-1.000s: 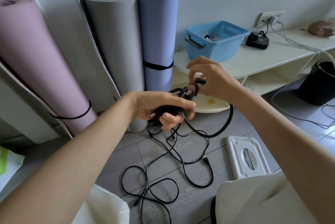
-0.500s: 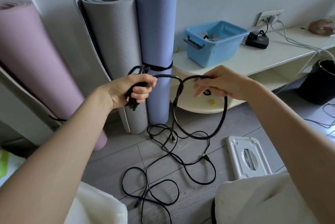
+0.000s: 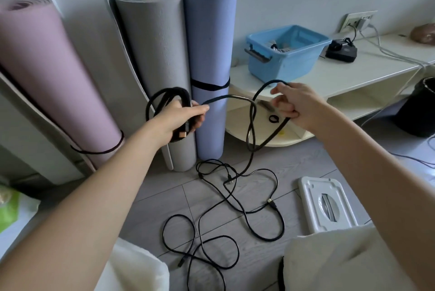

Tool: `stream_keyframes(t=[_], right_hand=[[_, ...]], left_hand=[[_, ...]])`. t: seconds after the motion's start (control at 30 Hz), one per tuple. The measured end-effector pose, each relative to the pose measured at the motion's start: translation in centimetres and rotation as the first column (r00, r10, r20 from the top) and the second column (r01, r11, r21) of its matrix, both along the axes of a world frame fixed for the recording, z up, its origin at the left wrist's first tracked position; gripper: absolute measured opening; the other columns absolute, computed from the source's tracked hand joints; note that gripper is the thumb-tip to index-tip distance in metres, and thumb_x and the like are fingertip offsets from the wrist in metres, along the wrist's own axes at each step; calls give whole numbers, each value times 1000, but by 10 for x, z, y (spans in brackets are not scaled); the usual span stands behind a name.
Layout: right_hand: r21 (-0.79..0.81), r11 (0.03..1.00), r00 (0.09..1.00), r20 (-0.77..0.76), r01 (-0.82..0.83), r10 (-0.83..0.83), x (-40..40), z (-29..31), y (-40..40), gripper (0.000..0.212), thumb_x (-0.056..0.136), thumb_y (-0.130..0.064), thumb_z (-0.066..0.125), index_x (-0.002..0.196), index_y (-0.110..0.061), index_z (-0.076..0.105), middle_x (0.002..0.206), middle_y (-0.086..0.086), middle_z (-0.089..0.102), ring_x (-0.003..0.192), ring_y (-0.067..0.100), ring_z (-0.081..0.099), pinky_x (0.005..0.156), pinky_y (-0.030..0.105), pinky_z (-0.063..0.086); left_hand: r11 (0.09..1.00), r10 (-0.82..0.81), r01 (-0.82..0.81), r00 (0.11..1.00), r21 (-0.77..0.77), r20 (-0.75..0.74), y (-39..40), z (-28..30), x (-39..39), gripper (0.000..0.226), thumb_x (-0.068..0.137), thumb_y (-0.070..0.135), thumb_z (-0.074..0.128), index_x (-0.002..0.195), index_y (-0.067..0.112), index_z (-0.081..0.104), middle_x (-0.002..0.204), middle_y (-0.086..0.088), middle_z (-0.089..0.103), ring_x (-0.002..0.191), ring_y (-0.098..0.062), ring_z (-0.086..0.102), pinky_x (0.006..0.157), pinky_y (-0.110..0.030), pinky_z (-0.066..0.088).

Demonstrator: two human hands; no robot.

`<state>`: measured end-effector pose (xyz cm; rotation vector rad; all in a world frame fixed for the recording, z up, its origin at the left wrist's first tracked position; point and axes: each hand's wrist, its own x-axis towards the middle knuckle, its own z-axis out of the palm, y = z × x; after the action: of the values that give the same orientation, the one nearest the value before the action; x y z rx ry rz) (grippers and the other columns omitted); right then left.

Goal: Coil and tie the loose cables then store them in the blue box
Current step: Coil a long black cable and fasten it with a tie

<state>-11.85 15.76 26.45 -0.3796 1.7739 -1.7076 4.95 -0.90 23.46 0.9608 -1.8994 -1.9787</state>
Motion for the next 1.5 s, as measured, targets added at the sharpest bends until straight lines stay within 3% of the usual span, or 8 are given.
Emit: stream_keyframes(t=[0.27,0.4,0.57,0.67,0.73,0.93,1.23,1.5], right_hand=[[452,878,888,-454,156,76,13,-50,-2,19,95,-3,33,112,-8,37,103,20,50,58,25,58,42,24,46],[402,847,66,-912,348,405,8,-94,15,61,76,11,28,133,-7,39,128,14,29,107,36,41,88,46,46],[472,688,-555,-408,552,725,-5,-111,4,34,88,-10,40,97,-11,72,125,10,61,124,31,50,110,41,29],[549,231,-399,209,803,893,0,-101,1,35,93,-23,47,126,-15,56,151,21,24,142,45,-1,115,50,-6],[553,206,-425,302,807,853,1,-96,-4,39,95,-23,44,133,-14,47,154,20,15,141,45,-10,113,50,-12],[799,-27,-231,206,601,951,-9,-113,-2,30,86,2,55,111,-12,64,113,1,64,110,25,59,82,29,51],[985,121,384,-66,-121,921,20,-137,-17,57,79,-54,65,108,-7,48,95,6,56,56,15,54,47,23,39],[988,-63,336,107,-138,936,36,-236,10,65,77,-61,62,113,-8,55,111,6,59,102,24,58,70,31,44]], left_hand=[[984,-127,141,984,112,-125,45,13,-23,24,91,17,59,72,21,45,104,-3,71,90,-23,71,47,-12,41],[965,-125,135,990,223,-59,44,4,-30,10,92,16,57,84,13,51,90,0,73,74,-22,72,43,-12,41],[945,-137,123,990,304,27,40,0,-35,14,92,16,56,79,11,53,78,-1,74,67,-19,72,41,-11,42],[949,-128,105,990,296,62,37,0,-38,24,92,15,55,68,11,50,76,-2,74,65,-17,71,41,-11,42],[950,-104,77,992,304,73,31,-2,-38,25,92,14,55,67,11,50,76,-2,74,65,-16,71,41,-11,41],[943,-108,82,992,321,65,24,4,-33,21,91,15,57,70,13,52,78,-2,74,70,-15,72,39,-9,41],[960,-45,29,998,278,53,31,-19,-40,15,91,13,57,76,11,52,80,-2,74,64,-16,71,39,-11,41],[968,-75,5,960,249,271,49,-119,-54,10,90,11,58,84,9,50,89,-8,70,55,-17,68,40,-15,38]])
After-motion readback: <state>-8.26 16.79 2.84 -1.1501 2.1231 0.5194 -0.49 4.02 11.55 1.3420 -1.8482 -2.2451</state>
